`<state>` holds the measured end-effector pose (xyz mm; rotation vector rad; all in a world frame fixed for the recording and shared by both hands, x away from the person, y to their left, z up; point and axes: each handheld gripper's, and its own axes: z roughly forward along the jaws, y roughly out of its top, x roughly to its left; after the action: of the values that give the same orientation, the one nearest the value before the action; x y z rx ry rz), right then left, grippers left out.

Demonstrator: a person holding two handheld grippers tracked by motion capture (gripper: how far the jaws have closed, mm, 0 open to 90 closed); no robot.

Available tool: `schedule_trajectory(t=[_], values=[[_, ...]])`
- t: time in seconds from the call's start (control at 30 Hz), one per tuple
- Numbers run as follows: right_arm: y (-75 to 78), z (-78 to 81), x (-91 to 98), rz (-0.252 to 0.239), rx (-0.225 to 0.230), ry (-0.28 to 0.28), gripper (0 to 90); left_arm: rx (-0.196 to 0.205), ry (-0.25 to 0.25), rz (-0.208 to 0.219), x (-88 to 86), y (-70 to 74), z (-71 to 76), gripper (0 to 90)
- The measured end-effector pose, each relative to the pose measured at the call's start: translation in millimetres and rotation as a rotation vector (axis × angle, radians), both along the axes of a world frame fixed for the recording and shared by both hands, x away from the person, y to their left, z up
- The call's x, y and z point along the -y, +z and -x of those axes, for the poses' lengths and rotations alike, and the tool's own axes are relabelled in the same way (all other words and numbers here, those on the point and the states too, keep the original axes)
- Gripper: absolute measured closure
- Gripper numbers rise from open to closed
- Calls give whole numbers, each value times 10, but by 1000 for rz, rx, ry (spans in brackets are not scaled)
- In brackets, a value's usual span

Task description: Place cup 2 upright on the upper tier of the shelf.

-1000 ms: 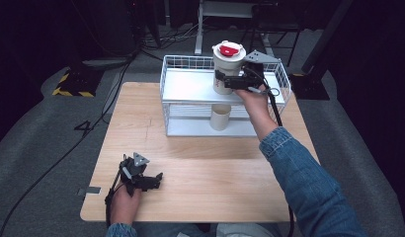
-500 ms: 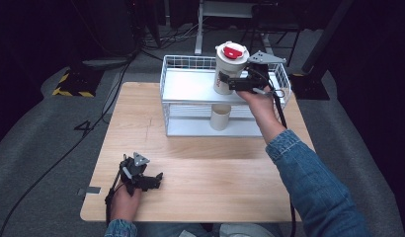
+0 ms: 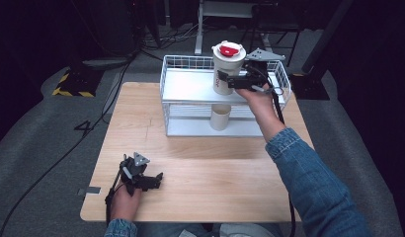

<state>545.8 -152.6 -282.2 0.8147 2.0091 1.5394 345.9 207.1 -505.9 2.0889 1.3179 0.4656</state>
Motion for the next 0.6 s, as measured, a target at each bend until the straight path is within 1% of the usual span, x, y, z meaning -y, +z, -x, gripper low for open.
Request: schedule_trajectory(t=[0.1,0.13,0.17,0.27,0.33,0.4,0.6], values=[[12,2,-1,7,-3,2,100,0,0,0,0,0,0,0],[15,4,1,12,1,3,81,0,0,0,0,0,0,0],[20,13,4,12,-6,1,66,0,0,0,0,0,0,0],[39,33,31,12,-9,-7,28,0,0,1,0,0,0,0],[62,59,60,14,-10,-3,21,0,0,0,0,0,0,0],[90,103,99,27,-4,-2,16,0,0,0,0,0,0,0],[152,290,275,33,-3,10,11,0,0,0,0,0,0,0]])
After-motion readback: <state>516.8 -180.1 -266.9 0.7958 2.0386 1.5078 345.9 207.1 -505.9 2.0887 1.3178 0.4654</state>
